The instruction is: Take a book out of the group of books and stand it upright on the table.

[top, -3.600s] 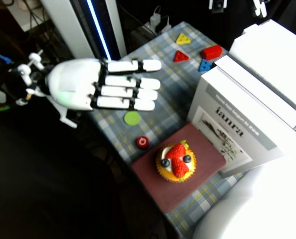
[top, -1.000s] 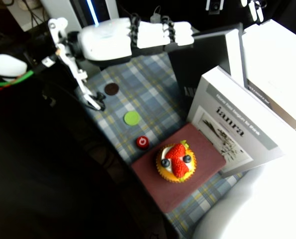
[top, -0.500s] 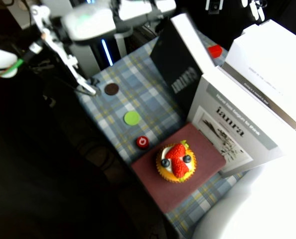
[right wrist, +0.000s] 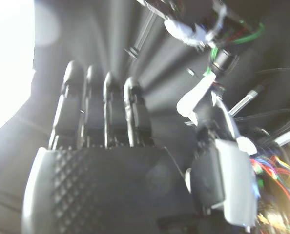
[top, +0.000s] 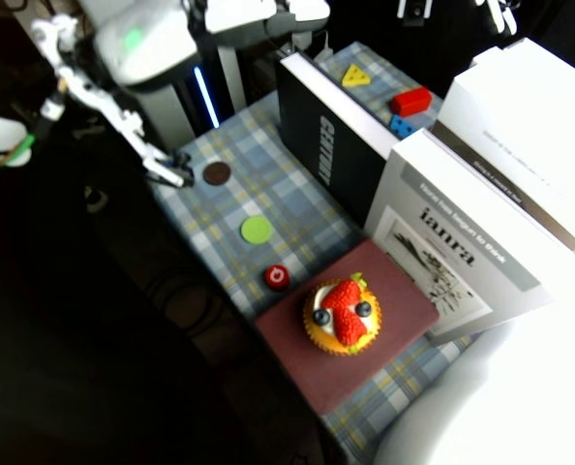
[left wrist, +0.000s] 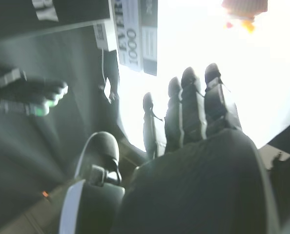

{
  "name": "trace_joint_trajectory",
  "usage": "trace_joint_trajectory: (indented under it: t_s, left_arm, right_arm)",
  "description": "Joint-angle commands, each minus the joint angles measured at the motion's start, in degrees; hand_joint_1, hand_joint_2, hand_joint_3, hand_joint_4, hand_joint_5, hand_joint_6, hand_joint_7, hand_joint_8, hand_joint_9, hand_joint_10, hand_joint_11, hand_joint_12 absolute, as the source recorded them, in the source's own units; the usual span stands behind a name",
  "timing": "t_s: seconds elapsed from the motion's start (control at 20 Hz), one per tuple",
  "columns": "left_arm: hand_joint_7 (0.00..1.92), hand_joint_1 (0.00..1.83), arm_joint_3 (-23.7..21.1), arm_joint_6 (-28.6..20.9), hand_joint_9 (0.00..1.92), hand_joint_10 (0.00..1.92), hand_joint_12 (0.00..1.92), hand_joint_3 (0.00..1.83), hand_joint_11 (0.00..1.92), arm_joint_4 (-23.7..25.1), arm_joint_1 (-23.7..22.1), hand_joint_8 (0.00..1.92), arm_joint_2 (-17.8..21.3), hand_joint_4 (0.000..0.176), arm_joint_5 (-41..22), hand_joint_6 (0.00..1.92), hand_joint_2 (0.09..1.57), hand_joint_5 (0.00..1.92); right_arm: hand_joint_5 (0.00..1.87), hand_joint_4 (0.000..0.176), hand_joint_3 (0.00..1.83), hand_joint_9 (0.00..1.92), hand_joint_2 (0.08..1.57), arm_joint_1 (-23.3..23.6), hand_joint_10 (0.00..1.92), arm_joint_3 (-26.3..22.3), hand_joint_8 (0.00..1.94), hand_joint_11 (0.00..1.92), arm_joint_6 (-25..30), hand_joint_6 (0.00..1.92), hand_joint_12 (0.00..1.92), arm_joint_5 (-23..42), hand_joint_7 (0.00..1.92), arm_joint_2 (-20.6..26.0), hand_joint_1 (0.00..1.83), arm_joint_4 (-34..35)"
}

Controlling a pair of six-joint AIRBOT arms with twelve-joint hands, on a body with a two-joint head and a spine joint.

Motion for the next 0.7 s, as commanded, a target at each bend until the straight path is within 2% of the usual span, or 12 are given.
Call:
trace_joint_trajectory:
  t_s: [0.0, 0.05, 0.1, 0.15, 0.2, 0.25, 0.3, 0.35, 0.45, 0.55, 0.6, 0.65]
  left_arm:
    - [0.23, 0.28, 0.70, -1.85, 0.20, 0.00, 0.40, 0.01, 0.00, 0.41, -0.29, 0.00, -0.32, 0.137, -8.20, 0.00, 1.27, 0.26]
    - [0.21, 0.31, 1.67, -4.90, 0.16, 0.00, 0.34, 0.01, 0.00, 0.70, -0.29, 0.00, -0.78, 0.113, -8.99, 0.00, 1.28, 0.23]
    - [0.18, 0.34, 2.43, -7.11, 0.14, 0.00, 0.32, 0.01, 0.01, 1.05, -0.29, 0.00, -1.13, 0.078, -9.73, 0.00, 1.28, 0.19]
    - [0.17, 0.33, 3.13, -9.24, 0.12, 0.00, 0.27, 0.00, 0.00, 1.48, -0.29, 0.00, -1.41, 0.084, -10.99, 0.00, 1.26, 0.15]
    - [0.16, 0.35, 3.34, -9.89, 0.10, 0.00, 0.17, 0.00, 0.00, 1.65, -0.30, 0.00, -1.51, 0.117, -11.84, 0.00, 1.23, 0.09]
    - [0.11, 0.35, 3.44, -10.25, 0.07, 0.00, 0.12, 0.00, 0.00, 1.77, -0.31, 0.00, -1.58, 0.114, -13.23, 0.00, 1.20, 0.05]
    - [0.05, 0.27, 3.42, -10.25, 0.04, 0.00, 0.11, 0.00, 0.00, 1.90, -0.32, 0.00, -1.58, 0.045, -14.18, 0.00, 1.15, 0.05]
    - [0.02, 0.22, 3.38, -10.61, 0.03, 0.00, 0.11, 0.00, 0.00, 2.16, -0.37, 0.00, -1.53, 0.038, -14.69, 0.00, 1.14, 0.05]
    - [0.11, 0.34, 3.67, -11.08, 0.09, 0.01, 0.13, 0.00, 0.03, 2.47, -0.77, 0.01, -1.56, 0.059, -14.71, 0.00, 1.18, 0.08]
    - [0.16, 0.28, 4.22, -12.80, 0.14, 0.02, 0.16, 0.00, 0.08, 2.36, -0.89, 0.01, -1.82, 0.000, -14.73, 0.01, 1.19, 0.11]
    - [0.16, 0.28, 4.61, -14.07, 0.14, 0.02, 0.16, 0.00, 0.08, 2.37, -1.07, 0.01, -1.98, 0.000, -14.73, 0.01, 1.19, 0.11]
    - [0.19, 0.28, 4.89, -15.01, 0.17, 0.01, 0.17, 0.00, 0.09, 2.40, -1.27, 0.01, -2.09, 0.029, -14.74, 0.01, 1.16, 0.14]
  right_arm:
    - [0.42, 0.088, 0.00, 0.26, 1.18, 0.28, 0.01, 0.31, 0.01, 0.15, 0.24, 0.01, 0.02, 6.47, 0.33, -0.50, 0.42, 2.92]
    - [0.42, 0.141, 0.01, 0.23, 1.20, -0.14, 0.00, 0.99, 0.00, 0.12, 0.25, 0.00, 0.00, 6.54, 0.31, -1.13, 0.46, 4.70]
    - [0.36, 0.159, 0.00, 0.27, 1.17, -0.48, 0.02, 1.34, 0.01, 0.19, 0.26, 0.00, 0.02, 6.52, 0.34, -1.37, 0.50, 5.73]
    - [0.28, 0.173, 0.00, 0.27, 1.15, -1.06, 0.01, 1.59, 0.00, 0.19, 0.30, 0.00, 0.02, 6.52, 0.32, -1.39, 0.49, 7.21]
    - [0.18, 0.175, 0.00, 0.21, 1.16, -1.48, 0.00, 1.77, 0.00, 0.17, 0.56, 0.00, 0.01, 6.54, 0.26, -1.36, 0.37, 8.12]
    - [0.16, 0.176, 0.00, 0.18, 1.15, -2.14, 0.00, 2.14, 0.00, 0.14, 1.15, 0.00, 0.00, 6.59, 0.24, -1.34, 0.32, 9.38]
    - [0.16, 0.176, 0.00, 0.15, 1.16, -2.65, 0.00, 2.41, 0.00, 0.08, 1.73, 0.00, 0.00, 6.85, 0.21, -1.27, 0.29, 10.21]
    - [0.14, 0.176, 0.00, 0.09, 1.17, -3.16, 0.00, 2.55, 0.00, 0.03, 2.19, 0.00, 0.00, 7.42, 0.17, -1.15, 0.28, 11.05]
    - [0.15, 0.160, 0.01, 0.06, 1.21, -4.48, 0.00, 2.59, 0.00, 0.00, 2.33, 0.00, 0.00, 9.83, 0.14, -1.11, 0.28, 12.94]
    - [0.11, 0.176, 0.01, 0.08, 1.22, -5.66, 0.01, 2.67, 0.00, 0.02, 2.65, 0.00, 0.01, 13.12, 0.14, -1.30, 0.28, 14.81]
    - [0.11, 0.176, 0.01, 0.08, 1.22, -6.22, 0.01, 2.66, 0.00, 0.02, 2.77, 0.00, 0.01, 14.63, 0.14, -1.34, 0.28, 15.47]
    - [0.10, 0.176, 0.01, 0.05, 1.24, -6.70, 0.00, 2.66, 0.00, 0.00, 2.82, 0.00, 0.00, 15.92, 0.12, -1.35, 0.31, 16.11]
